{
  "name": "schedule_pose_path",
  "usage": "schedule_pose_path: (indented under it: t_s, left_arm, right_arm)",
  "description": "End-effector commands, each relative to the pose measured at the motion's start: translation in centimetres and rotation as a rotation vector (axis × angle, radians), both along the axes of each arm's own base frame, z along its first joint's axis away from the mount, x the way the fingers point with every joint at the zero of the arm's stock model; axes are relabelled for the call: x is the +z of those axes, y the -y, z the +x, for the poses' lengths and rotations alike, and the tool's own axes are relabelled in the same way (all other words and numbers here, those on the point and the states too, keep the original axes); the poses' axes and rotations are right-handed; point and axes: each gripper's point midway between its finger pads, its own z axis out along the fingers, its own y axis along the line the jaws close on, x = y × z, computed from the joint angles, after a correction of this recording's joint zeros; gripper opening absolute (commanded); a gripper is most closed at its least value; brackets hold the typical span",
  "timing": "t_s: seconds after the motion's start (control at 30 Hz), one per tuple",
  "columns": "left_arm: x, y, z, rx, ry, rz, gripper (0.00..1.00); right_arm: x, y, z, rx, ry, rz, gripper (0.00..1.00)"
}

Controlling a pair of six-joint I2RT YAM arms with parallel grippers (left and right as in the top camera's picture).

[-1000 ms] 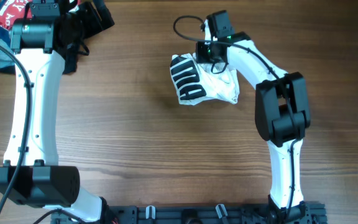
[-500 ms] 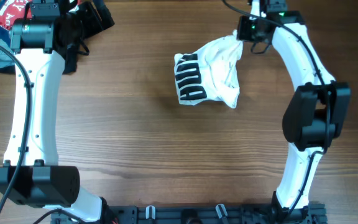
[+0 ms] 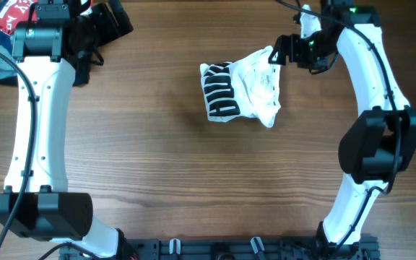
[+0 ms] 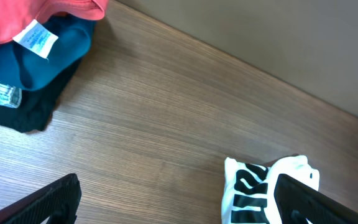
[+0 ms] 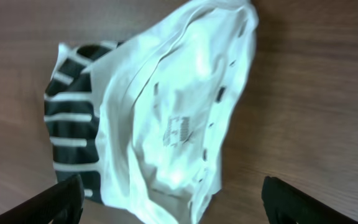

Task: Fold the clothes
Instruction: 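Release the bundle and raise the right gripper to the top-right, then grasp the white bundle with the left gripper and lift it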

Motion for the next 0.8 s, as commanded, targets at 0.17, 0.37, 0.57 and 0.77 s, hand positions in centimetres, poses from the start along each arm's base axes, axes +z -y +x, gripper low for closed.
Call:
schedule_pose_path:
  t_s: [0.17, 0.37, 0.57, 0.77]
  left_arm:
    - [-2.1, 4.3, -0.9, -0.176, -0.072, 0.01, 1.0]
    - [-11.5, 18.5, -0.3, -0.528, -0.183, 0.065, 1.0]
    - [-19.2, 26.4, -1.8, -0.69, -0.258, 0.1, 0.98]
    - [-23.9, 29.0, -4.1, -0.77, -0.336, 0.16, 0.91]
  right_arm:
    - [-1.5, 2.3, 0.4, -0.163, -0.029, 0.036, 0.85]
    - [-0.4, 7.4, 3.1, -0.289, 0.071, 0.09, 0.8]
    - [-0.5, 9.9, 3.1, -0.339, 0.074, 0.079, 0.79]
    - [-0.3, 10.1, 3.6, -0.342, 0.096, 0.074, 0.79]
